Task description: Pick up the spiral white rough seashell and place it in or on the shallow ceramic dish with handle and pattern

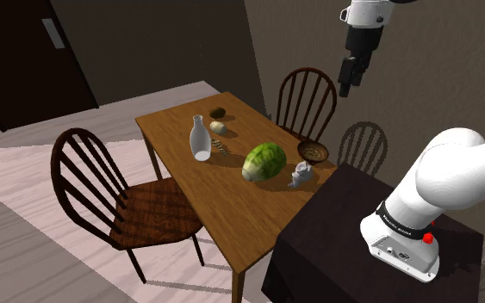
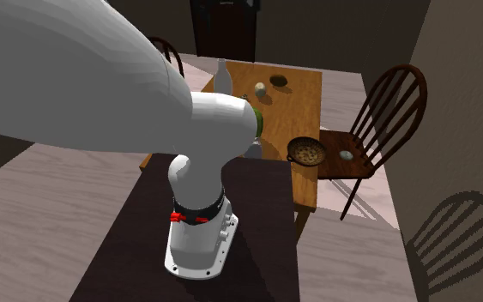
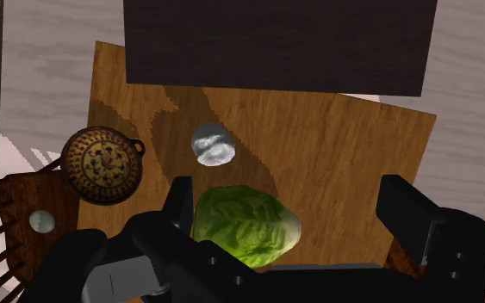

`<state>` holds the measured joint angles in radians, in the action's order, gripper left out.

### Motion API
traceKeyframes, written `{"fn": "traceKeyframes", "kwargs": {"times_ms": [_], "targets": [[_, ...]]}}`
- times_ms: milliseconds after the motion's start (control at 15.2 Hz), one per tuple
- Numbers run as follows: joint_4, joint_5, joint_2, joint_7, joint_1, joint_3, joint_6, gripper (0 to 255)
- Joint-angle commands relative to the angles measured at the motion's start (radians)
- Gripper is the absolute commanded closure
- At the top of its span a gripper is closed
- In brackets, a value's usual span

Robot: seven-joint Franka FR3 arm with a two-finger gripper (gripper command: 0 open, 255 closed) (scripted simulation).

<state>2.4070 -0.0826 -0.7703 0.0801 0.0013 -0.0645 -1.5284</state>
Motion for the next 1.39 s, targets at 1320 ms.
{"fn": "traceKeyframes", "kwargs": {"times_ms": [1320], "targets": [[0.445,-0.155,0.374,0.047,-0.031,-0.087,-0.917,0]]}}
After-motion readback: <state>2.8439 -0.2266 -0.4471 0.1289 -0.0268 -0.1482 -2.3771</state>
